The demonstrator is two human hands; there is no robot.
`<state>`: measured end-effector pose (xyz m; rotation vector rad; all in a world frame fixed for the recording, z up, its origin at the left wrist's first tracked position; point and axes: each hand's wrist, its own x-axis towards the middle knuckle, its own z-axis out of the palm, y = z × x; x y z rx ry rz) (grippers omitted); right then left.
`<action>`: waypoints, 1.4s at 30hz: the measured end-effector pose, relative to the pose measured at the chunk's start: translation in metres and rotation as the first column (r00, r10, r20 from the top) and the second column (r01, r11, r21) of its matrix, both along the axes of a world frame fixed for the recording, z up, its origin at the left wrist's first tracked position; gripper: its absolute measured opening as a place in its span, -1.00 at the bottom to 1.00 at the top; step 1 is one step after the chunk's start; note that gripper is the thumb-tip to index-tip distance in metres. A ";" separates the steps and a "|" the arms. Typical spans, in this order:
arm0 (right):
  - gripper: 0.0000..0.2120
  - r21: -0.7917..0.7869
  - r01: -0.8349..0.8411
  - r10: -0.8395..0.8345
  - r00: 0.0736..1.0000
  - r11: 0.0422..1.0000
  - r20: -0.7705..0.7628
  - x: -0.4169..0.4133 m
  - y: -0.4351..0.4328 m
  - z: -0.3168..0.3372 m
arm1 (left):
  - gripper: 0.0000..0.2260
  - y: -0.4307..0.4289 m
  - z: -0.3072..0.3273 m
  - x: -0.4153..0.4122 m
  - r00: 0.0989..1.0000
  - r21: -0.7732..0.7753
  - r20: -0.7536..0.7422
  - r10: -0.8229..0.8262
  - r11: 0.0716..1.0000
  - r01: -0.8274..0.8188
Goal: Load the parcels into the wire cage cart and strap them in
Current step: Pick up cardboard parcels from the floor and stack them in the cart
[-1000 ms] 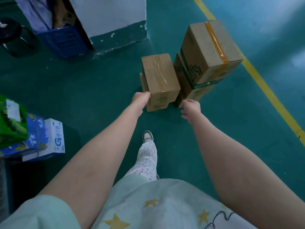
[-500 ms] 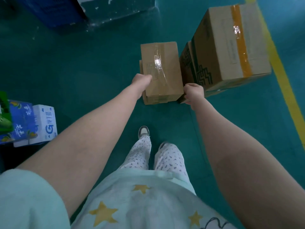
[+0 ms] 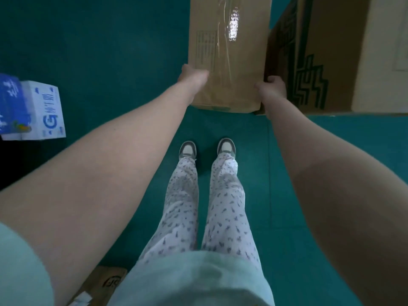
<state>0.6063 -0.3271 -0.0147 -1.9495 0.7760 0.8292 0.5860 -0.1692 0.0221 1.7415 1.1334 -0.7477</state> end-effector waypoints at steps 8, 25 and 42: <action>-0.18 0.020 0.006 -0.003 0.985 1.000 -0.172 0.007 -0.010 -0.083 | -0.45 -0.001 -0.082 0.005 0.973 -0.034 -0.153 0.175 0.983 -0.182; -0.47 0.164 -0.026 0.035 0.998 0.986 -0.053 0.009 0.022 0.002 | -0.49 0.016 -0.009 -0.016 0.812 -0.069 0.208 0.546 0.836 -0.544; -0.54 0.243 -0.582 0.565 0.813 0.776 0.142 -0.047 0.166 0.176 | -0.65 0.125 0.165 -0.167 0.402 -0.132 0.385 0.831 0.480 -0.867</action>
